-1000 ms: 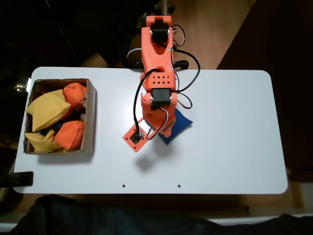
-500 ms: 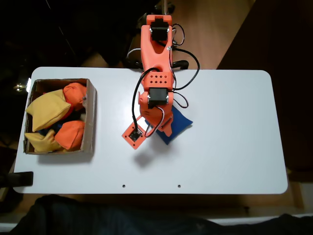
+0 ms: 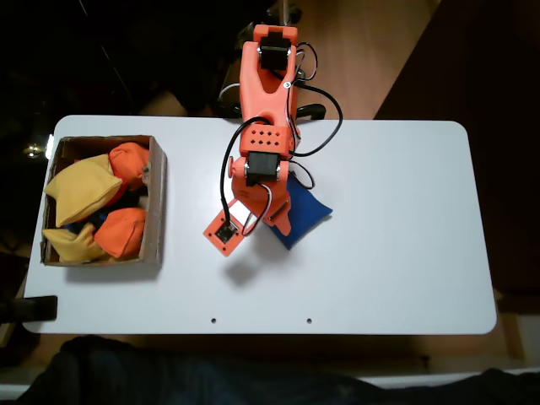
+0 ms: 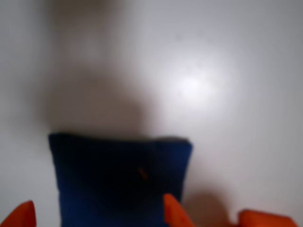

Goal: Grasp a bag and put it in the box.

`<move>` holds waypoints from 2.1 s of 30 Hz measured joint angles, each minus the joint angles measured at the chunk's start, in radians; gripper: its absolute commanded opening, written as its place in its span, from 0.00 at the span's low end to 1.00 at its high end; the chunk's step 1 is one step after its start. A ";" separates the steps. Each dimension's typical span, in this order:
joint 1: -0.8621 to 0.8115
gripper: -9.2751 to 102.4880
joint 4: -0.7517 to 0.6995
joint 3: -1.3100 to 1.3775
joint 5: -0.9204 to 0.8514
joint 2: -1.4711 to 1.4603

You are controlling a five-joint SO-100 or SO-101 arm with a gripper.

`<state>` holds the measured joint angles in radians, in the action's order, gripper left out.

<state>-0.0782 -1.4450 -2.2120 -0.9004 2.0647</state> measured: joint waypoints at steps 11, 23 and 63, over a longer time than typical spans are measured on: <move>-0.054 0.56 0.026 -0.018 -0.012 0.002; -0.060 0.57 0.028 -0.026 -0.028 0.002; 0.049 0.71 -0.046 -0.206 -0.129 0.112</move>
<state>-0.0291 -1.4910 -2.4176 -1.0293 2.1767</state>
